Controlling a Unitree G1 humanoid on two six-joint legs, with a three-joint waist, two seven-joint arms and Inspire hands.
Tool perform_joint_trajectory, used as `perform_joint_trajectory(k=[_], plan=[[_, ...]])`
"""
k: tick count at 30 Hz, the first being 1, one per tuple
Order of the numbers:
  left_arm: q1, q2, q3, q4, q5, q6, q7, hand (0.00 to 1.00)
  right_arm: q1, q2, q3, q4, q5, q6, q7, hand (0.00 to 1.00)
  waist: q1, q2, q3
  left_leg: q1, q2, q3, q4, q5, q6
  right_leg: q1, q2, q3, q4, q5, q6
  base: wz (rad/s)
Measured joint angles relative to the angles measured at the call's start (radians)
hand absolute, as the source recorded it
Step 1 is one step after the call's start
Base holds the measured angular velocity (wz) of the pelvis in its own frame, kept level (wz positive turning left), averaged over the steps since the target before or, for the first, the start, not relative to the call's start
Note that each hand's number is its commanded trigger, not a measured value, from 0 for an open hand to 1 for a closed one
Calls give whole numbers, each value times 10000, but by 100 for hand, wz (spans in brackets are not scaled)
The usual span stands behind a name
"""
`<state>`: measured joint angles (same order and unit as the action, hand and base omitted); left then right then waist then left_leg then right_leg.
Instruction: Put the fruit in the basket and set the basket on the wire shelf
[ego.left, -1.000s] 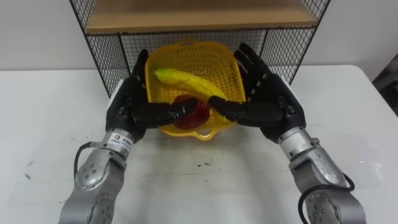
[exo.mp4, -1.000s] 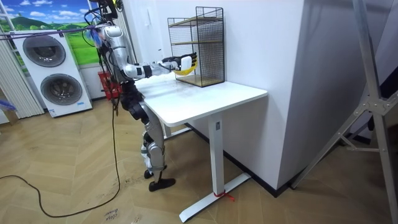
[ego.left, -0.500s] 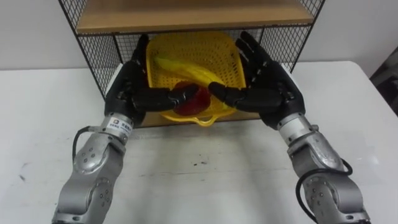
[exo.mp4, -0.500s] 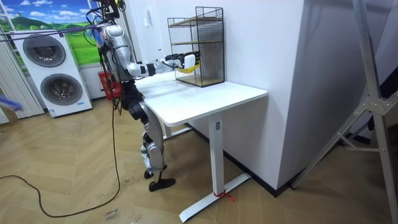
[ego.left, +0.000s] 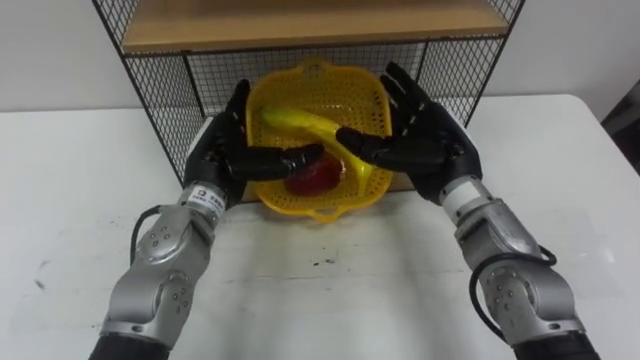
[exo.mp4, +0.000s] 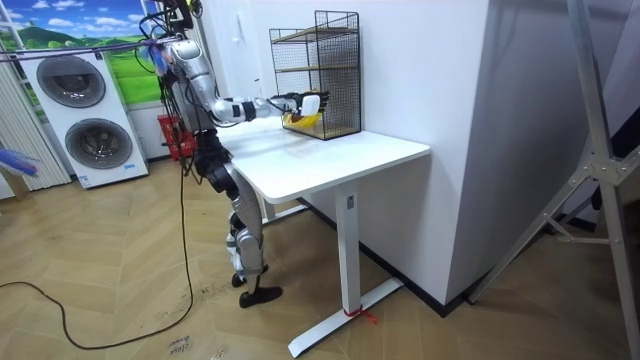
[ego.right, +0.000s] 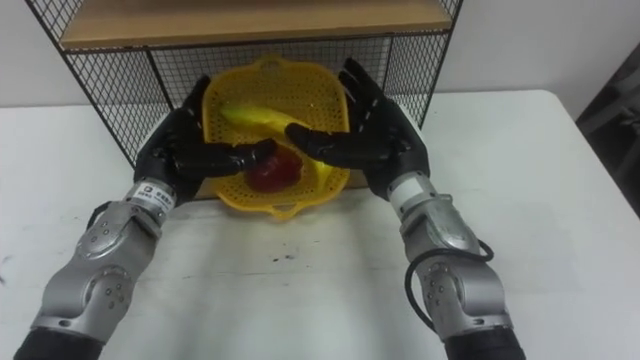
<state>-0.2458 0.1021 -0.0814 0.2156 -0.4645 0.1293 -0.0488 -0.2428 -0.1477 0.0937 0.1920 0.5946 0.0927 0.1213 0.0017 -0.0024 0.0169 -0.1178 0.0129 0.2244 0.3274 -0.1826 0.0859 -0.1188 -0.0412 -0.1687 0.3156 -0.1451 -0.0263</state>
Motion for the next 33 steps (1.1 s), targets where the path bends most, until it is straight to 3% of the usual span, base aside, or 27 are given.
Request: perform_joint_trajectory(k=[6, 11, 20, 33], plan=[[-500, -5, 7, 71, 12, 273, 279, 0, -415, 67, -9, 366, 33, 219, -429, 0, -19, 97, -4, 76, -4, -94, -113, 89, -13, 177, 55, -16, -244, 110, -7, 5], [-835, -53, 17, 818, -19, 737, 858, 0, -656, 225, 2, 935, 30, 558, -509, 0, 15, 145, 10, 279, -37, -92, -303, 173, -45, 300, 49, -9, -270, 121, -26, 0], [-1377, -103, 93, 1884, -47, 1138, 1332, 0, -1488, 264, -82, 1909, -18, 988, -559, 0, -68, 195, 3, 269, -42, -148, -445, 285, -82, 321, 35, -189, -409, 189, -98, 2], [-1417, -250, 116, 1998, -53, 1340, 1550, 0, -1494, 261, -92, 2029, 120, 1214, -796, 0, -54, 216, -10, 346, -54, -141, -564, 349, -110, 342, 31, -193, -410, 197, -117, 0]])
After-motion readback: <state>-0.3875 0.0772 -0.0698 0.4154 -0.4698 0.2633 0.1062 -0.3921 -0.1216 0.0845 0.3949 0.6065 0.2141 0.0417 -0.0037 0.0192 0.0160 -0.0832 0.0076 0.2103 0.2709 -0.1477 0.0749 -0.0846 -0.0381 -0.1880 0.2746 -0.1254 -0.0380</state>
